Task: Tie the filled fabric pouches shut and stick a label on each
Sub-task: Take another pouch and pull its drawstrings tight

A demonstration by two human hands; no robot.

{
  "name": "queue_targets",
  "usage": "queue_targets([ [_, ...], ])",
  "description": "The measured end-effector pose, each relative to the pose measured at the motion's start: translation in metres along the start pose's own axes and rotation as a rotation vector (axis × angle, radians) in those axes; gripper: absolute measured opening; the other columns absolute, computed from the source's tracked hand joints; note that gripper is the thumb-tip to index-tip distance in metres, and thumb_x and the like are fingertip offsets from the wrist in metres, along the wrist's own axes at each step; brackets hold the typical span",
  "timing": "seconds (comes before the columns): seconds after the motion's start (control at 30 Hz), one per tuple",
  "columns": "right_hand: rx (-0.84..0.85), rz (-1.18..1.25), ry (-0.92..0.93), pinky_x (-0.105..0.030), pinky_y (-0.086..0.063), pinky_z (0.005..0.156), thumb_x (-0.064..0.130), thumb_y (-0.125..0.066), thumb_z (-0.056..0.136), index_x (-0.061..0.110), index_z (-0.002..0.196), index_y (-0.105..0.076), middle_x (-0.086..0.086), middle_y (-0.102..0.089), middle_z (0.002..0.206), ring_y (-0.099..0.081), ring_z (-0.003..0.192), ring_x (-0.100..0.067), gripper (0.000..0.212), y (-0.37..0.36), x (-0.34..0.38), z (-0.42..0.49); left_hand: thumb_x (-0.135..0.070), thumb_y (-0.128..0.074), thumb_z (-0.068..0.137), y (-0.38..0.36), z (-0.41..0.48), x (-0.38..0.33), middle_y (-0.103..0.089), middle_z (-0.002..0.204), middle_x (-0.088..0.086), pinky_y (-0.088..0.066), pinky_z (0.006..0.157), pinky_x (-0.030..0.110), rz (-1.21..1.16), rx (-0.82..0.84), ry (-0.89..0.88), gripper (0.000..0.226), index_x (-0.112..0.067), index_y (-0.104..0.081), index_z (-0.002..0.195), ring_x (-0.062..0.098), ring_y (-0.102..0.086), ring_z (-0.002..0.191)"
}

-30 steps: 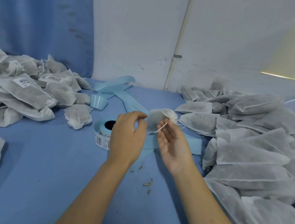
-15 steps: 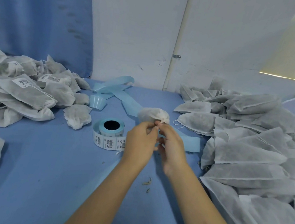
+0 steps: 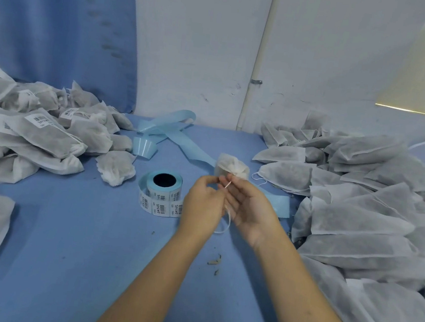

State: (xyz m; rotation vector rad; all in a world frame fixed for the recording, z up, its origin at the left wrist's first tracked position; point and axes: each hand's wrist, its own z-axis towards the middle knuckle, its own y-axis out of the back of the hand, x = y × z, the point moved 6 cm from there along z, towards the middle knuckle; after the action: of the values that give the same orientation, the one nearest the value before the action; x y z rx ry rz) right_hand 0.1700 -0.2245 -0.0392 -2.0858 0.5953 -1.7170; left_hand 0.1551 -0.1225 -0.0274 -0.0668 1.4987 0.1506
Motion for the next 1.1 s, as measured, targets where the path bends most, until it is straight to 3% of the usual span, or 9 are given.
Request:
queue_targets([
  [0.13, -0.024, -0.135, 0.055, -0.015, -0.050, 0.069, 0.016, -0.057, 0.094, 0.014, 0.090, -0.068, 0.005, -0.072, 0.075, -0.066, 0.068, -0.004, 0.011, 0.000, 0.006, -0.001, -0.018, -0.054, 0.094, 0.008, -0.002, -0.011, -0.056, 0.068, -0.007, -0.037, 0.063, 0.024, 0.295, -0.084, -0.231, 0.010, -0.016, -0.063, 0.097, 0.012, -0.055, 0.069],
  [0.3, -0.037, -0.229, 0.171, -0.015, -0.032, 0.050, 0.009, -0.051, 0.096, 0.011, 0.086, -0.065, 0.006, -0.051, 0.065, -0.037, 0.055, -0.006, 0.017, -0.001, 0.014, -0.004, -0.022, -0.048, 0.098, 0.004, -0.003, -0.016, -0.057, 0.091, 0.007, -0.038, 0.075, 0.033, 0.647, -0.017, -0.400, 0.021, -0.009, -0.064, 0.095, 0.023, -0.053, 0.088],
  [0.47, -0.131, -0.804, 0.422, -0.019, -0.033, 0.056, 0.015, -0.049, 0.097, 0.000, 0.083, -0.060, 0.004, -0.053, 0.069, -0.040, 0.058, -0.006, 0.023, -0.001, 0.025, -0.010, -0.028, -0.041, 0.101, 0.012, -0.004, -0.019, -0.053, 0.097, 0.002, -0.039, 0.068, 0.031, 0.851, -0.063, -0.439, 0.026, -0.011, -0.060, 0.097, 0.021, -0.054, 0.091],
  [0.57, -0.119, -1.077, 0.574, -0.025, -0.033, 0.062, 0.015, -0.041, 0.099, 0.010, 0.077, -0.047, 0.003, -0.050, 0.072, -0.041, 0.065, -0.007, 0.024, -0.009, 0.030, -0.015, -0.029, -0.039, 0.101, 0.014, -0.006, -0.027, -0.050, 0.106, 0.002, -0.032, 0.065, 0.027, 0.934, -0.104, -0.460, 0.026, -0.012, -0.060, 0.102, 0.019, -0.054, 0.093],
  [0.7, -0.180, -1.415, 0.730, -0.042, -0.040, 0.075, 0.017, -0.037, 0.101, 0.009, 0.083, -0.051, -0.006, -0.055, 0.085, -0.047, 0.085, -0.025, 0.023, -0.013, 0.032, -0.018, -0.025, -0.041, 0.100, 0.010, -0.013, -0.038, -0.043, 0.128, -0.001, -0.032, 0.061, 0.028, 0.869, -0.117, -0.525, 0.025, -0.009, -0.060, 0.103, 0.020, -0.055, 0.090],
  [0.83, -0.197, -1.515, 0.819, -0.035, -0.037, 0.072, 0.012, -0.040, 0.097, 0.012, 0.107, -0.060, 0.001, -0.061, 0.108, -0.043, 0.098, -0.020, 0.022, -0.017, 0.030, -0.024, -0.019, -0.038, 0.101, -0.002, -0.013, -0.035, -0.029, 0.153, -0.009, -0.046, 0.080, 0.035, 0.745, 0.010, -0.550, 0.025, -0.006, -0.057, 0.112, 0.020, -0.058, 0.106],
  [0.93, -0.175, -1.460, 0.874, -0.026, -0.037, 0.079, 0.005, -0.043, 0.091, 0.016, 0.128, -0.057, 0.008, -0.055, 0.134, -0.040, 0.113, -0.013, 0.040, -0.020, 0.030, -0.027, -0.010, -0.039, 0.100, -0.001, -0.012, -0.032, -0.039, 0.149, 0.002, -0.031, 0.103, 0.016, 0.477, 0.051, -0.557, 0.029, -0.002, -0.056, 0.123, 0.017, -0.044, 0.130],
  [1.03, -0.155, -1.445, 0.872, -0.010, -0.028, 0.089, 0.003, -0.044, 0.091, 0.018, 0.136, -0.052, 0.010, -0.045, 0.146, -0.038, 0.127, -0.010, 0.049, -0.018, 0.027, -0.025, -0.004, -0.042, 0.099, 0.003, -0.007, -0.025, -0.052, 0.136, 0.008, -0.039, 0.105, 0.032, 0.256, 0.038, -0.482, 0.024, -0.003, -0.058, 0.117, 0.021, -0.048, 0.126],
  [1.1, -0.139, -1.420, 0.867, 0.003, -0.018, 0.090, 0.001, -0.046, 0.090, 0.019, 0.139, -0.049, 0.013, -0.042, 0.147, -0.038, 0.129, -0.006, 0.052, -0.018, 0.025, -0.024, -0.003, -0.043, 0.098, 0.004, -0.005, -0.022, -0.056, 0.121, 0.001, -0.045, 0.100, 0.029, 0.220, 0.018, -0.466, 0.020, -0.010, -0.060, 0.103, 0.007, -0.053, 0.113],
])
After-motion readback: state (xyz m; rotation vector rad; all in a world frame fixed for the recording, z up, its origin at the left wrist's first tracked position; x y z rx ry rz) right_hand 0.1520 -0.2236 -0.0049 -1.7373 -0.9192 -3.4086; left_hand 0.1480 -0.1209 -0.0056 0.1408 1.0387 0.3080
